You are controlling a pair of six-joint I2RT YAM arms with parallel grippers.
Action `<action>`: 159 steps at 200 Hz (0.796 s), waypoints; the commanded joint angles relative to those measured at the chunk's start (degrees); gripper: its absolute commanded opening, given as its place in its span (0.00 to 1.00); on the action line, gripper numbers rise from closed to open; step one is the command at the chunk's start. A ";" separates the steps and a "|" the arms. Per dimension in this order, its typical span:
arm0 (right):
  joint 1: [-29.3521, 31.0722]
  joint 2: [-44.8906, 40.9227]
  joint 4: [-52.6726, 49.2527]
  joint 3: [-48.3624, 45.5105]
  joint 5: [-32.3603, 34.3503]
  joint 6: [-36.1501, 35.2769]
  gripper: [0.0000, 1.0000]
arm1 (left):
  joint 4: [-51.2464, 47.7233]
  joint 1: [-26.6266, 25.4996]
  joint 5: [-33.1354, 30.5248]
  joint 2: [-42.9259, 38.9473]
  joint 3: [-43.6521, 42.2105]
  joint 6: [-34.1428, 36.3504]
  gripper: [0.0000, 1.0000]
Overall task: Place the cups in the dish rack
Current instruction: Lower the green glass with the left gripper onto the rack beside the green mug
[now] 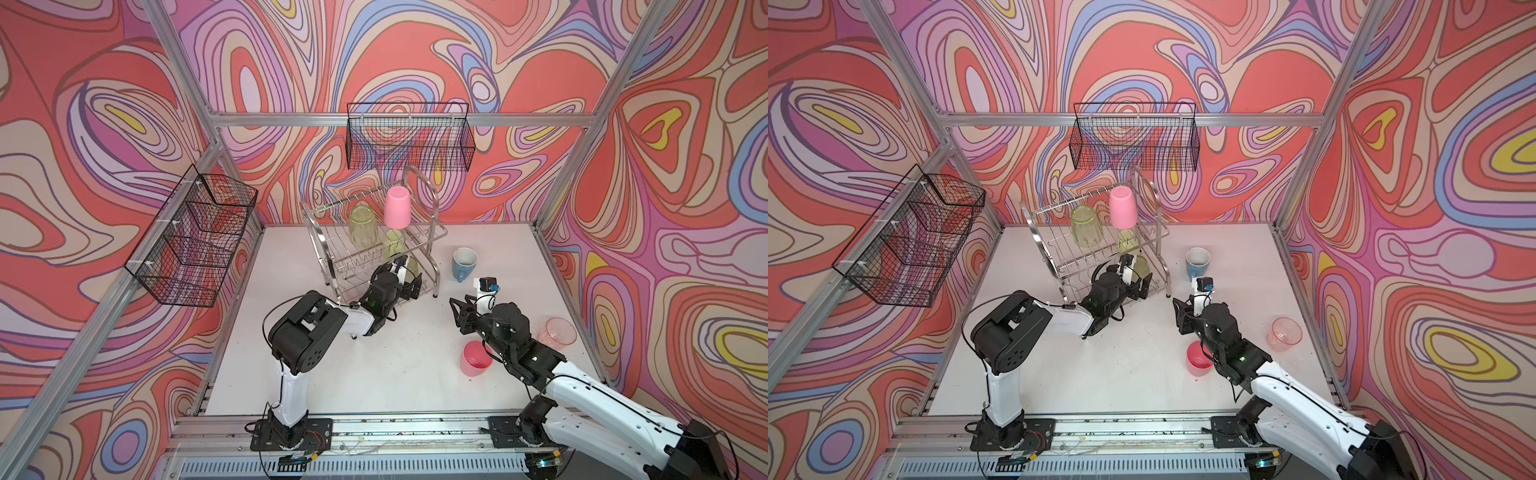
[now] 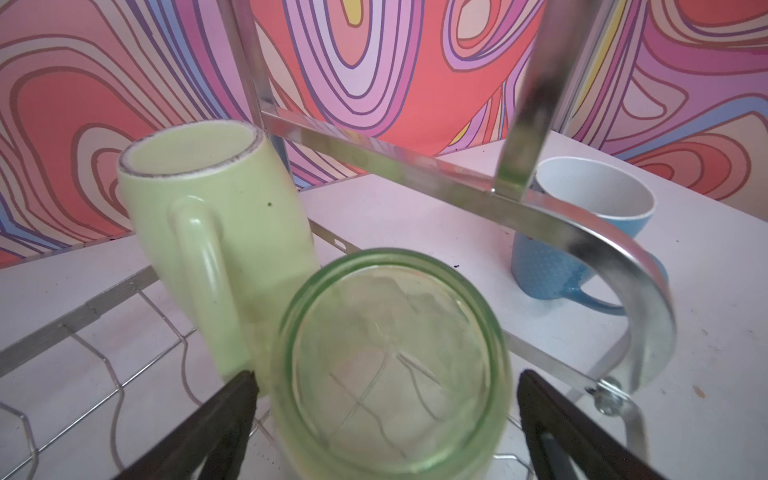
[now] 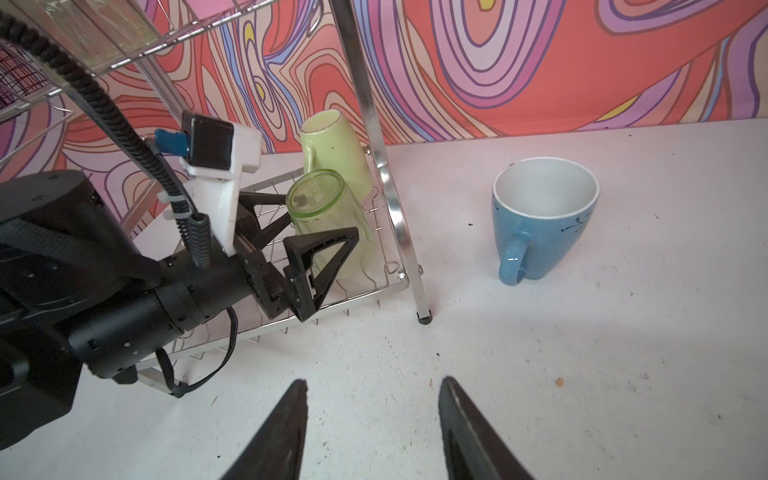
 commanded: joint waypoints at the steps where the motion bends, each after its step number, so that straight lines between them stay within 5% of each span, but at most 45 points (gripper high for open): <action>1: 0.09 0.62 -1.22 1.69 0.77 1.39 0.53 | 2.99 -0.68 0.45 -4.58 -0.87 0.91 1.00; 113: 0.13 3.44 -2.67 3.66 0.53 2.93 0.53 | 2.50 -2.02 0.29 -5.32 -2.43 3.33 1.00; 159: 0.09 3.29 -2.81 3.70 0.29 2.60 0.53 | -0.63 -4.15 -7.31 -2.71 1.76 5.61 1.00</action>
